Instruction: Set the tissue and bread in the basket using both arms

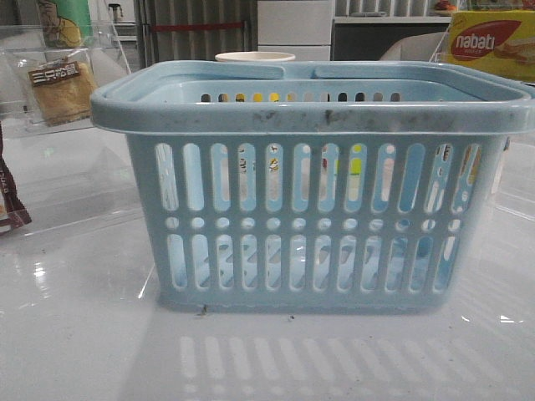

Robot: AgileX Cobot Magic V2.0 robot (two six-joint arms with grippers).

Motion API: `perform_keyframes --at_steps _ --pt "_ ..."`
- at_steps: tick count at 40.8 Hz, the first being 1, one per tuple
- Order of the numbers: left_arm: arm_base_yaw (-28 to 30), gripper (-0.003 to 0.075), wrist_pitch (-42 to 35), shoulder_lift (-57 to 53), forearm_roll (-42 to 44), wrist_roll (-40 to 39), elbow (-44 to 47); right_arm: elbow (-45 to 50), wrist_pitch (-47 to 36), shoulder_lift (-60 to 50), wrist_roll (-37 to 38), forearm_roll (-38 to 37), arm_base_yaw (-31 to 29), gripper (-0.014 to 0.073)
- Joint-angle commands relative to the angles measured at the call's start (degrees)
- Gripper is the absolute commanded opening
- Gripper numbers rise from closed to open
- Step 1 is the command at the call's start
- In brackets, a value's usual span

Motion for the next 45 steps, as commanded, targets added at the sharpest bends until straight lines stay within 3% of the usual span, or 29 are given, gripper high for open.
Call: perform_keyframes --at_steps 1,35,45 --pt "-0.3 0.0092 -5.1 -0.9 -0.4 -0.1 0.3 -0.3 -5.3 -1.0 -0.4 0.0 0.1 0.0057" --pt "-0.3 0.0092 -7.1 -0.9 -0.4 -0.1 0.0 -0.7 -7.4 -1.0 -0.4 0.0 0.1 0.0057" --pt "-0.3 0.0092 -8.8 -0.5 -0.4 -0.1 -11.0 -12.1 -3.0 -0.6 -0.4 0.0 0.1 0.0057"
